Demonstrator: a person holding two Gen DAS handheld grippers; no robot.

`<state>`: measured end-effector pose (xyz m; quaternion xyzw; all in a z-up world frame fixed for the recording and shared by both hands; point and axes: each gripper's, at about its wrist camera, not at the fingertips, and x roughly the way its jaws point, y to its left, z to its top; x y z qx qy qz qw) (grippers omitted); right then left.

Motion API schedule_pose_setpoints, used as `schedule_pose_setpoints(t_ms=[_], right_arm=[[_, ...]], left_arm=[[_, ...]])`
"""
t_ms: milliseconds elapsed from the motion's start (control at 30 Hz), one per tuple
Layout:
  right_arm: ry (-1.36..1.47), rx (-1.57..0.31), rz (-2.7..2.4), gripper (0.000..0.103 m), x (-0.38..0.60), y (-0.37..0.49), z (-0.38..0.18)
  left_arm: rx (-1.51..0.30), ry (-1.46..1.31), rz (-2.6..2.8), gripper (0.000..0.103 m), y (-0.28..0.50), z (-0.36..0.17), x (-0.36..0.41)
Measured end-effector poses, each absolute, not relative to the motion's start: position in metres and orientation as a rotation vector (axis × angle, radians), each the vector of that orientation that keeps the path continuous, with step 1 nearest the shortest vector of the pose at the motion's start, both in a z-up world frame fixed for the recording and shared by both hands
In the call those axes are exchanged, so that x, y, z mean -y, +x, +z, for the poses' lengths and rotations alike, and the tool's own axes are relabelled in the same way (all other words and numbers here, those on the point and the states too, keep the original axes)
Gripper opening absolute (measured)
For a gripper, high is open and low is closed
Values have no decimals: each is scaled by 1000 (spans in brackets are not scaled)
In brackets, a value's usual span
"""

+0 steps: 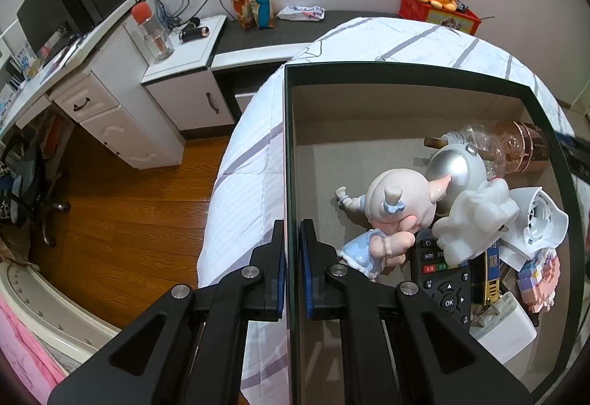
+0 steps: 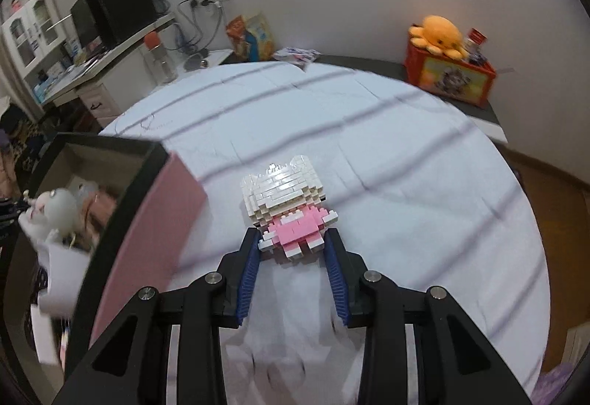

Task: Organize rigid objects
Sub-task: 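Move the right gripper to the white-and-pink block figure and grasp it, then carry the block figure into the tray with the right gripper and release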

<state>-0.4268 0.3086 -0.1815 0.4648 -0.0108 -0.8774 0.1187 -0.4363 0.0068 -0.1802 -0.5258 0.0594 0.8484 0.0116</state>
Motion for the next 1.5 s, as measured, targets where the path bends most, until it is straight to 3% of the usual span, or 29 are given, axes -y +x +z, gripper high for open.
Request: schedule_pose_setpoints(t_ms=[233,300,367,767,833,867,900,1300,1500], right_arm=[[1402,70,-2605,39,-316,-385,-178],[1388,61,-2625,60,-314,-385,-177],[1387,21,-2658,66,-311,-388,-177],[1356,-75,-2640,66,-295,-417,-183],[1353,-73,-2625,61,-294,-417,-186],[1353,-82,-2635,51,-295,-416,-186],[1355,-79,-2635,48,-296,-414,-186],[1255,46,-2704,48,-300,-362,-147],[1122,-4,-2668,48,-262,-327,-108]], left_arm=[[-192,-1628,2646,8,-430,-178,-8],[-194,-1626,2646,8,-427,-179,-8],[-193,-1624,2648,8,-425,-178,-8],[-186,-1613,2645,8,-415,-175,-5],[-189,-1614,2641,8,-414,-175,-5],[-188,-1613,2641,8,-413,-175,-5],[-187,-1613,2639,8,-412,-175,-5],[-185,-1588,2643,8,-392,-173,-1],[-187,-1586,2644,8,-377,-175,-1]])
